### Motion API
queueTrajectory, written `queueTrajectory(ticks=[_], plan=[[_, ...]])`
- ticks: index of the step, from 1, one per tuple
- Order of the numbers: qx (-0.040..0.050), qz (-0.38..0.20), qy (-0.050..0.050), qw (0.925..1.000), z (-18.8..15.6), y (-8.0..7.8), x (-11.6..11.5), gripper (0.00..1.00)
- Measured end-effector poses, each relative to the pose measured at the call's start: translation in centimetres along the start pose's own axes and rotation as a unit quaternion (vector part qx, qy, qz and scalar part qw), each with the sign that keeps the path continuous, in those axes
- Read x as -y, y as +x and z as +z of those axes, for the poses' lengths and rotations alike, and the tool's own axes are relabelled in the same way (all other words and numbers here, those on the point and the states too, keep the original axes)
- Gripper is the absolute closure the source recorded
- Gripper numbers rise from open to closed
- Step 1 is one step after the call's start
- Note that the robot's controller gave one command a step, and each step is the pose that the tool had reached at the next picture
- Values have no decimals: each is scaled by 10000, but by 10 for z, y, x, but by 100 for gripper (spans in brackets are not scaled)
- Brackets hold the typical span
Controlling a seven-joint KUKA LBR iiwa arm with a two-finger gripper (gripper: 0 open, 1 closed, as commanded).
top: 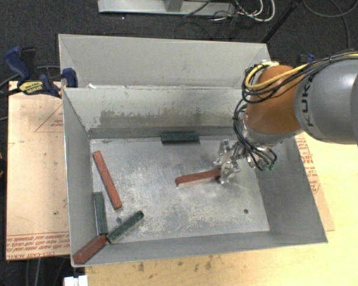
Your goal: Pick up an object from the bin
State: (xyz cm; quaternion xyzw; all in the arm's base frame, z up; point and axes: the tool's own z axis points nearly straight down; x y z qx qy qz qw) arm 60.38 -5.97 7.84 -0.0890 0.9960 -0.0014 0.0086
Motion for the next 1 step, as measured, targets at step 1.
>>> queueTrajectory(ticks=[1], plan=[[-47,-553,-21,9985,-151,-7,-17,100]])
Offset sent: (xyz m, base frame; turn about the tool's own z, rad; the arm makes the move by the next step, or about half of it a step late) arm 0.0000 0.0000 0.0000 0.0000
